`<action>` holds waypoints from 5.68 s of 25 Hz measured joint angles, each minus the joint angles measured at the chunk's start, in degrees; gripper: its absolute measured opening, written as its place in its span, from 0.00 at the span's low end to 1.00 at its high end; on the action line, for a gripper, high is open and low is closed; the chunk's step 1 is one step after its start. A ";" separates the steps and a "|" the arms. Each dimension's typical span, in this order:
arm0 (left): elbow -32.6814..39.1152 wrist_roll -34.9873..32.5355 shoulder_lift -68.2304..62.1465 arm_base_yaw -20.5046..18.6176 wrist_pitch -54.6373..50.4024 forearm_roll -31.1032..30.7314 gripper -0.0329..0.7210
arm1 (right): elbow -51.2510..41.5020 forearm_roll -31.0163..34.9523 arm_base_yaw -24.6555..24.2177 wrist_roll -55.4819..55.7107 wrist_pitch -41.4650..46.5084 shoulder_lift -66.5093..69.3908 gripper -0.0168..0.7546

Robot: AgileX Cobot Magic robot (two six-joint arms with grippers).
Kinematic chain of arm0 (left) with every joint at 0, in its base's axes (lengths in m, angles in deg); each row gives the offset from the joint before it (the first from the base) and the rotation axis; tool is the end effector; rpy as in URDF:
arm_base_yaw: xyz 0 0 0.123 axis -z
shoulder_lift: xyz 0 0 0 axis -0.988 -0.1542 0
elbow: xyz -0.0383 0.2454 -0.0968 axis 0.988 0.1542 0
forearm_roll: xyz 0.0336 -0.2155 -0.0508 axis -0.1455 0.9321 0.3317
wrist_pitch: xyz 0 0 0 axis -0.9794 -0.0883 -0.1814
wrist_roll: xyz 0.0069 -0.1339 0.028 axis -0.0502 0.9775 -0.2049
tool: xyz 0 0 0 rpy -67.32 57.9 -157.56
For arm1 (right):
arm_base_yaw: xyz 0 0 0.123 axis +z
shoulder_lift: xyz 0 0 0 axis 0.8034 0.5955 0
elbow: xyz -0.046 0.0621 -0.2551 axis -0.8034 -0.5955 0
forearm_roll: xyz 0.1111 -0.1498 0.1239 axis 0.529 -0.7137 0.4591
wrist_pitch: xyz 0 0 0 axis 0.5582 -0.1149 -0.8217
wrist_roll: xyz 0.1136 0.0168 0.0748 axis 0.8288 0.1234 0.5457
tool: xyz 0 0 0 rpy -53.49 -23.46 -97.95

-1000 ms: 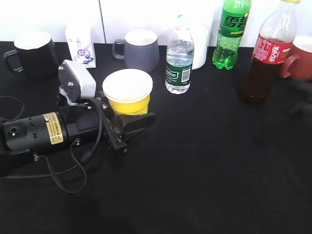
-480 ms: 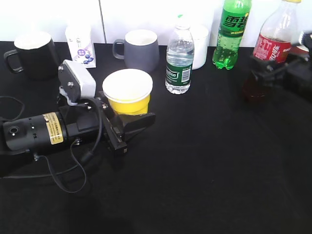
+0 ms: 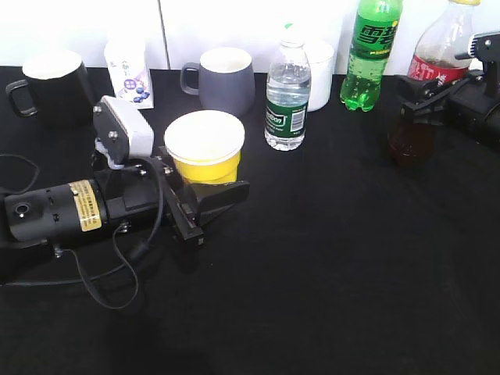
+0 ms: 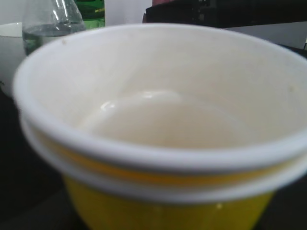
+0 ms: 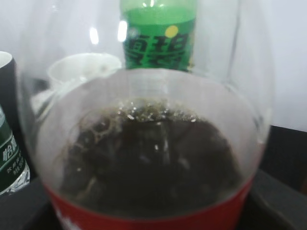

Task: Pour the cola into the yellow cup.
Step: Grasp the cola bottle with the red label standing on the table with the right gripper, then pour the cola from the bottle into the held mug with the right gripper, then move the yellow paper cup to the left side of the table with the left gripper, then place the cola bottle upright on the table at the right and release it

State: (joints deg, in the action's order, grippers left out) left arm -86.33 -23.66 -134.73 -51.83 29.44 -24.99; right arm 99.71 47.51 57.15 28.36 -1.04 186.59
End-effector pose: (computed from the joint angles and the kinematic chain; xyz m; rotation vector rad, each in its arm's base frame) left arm 0.2511 -0.2219 0.1463 0.8692 1.6035 -0.8174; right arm 0.3672 0.0621 0.1715 -0.2784 1.6758 0.2767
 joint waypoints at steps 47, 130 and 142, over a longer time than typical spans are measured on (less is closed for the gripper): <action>-19.44 7.01 -0.23 18.10 -19.95 1.73 0.62 | -0.18 -30.90 -0.06 -58.90 6.92 -19.42 0.67; -3.20 -7.14 -15.33 -15.47 7.82 20.28 0.87 | -0.18 -25.43 -0.06 23.54 4.65 -18.64 0.67; 12.56 -8.05 -0.15 -15.47 4.55 23.45 0.83 | -0.01 -7.94 -0.06 6.34 -1.72 0.64 0.84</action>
State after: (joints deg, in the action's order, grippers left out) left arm -73.77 -31.71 -134.89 -67.31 33.99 -1.54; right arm 99.70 39.56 57.09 34.70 -2.77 187.23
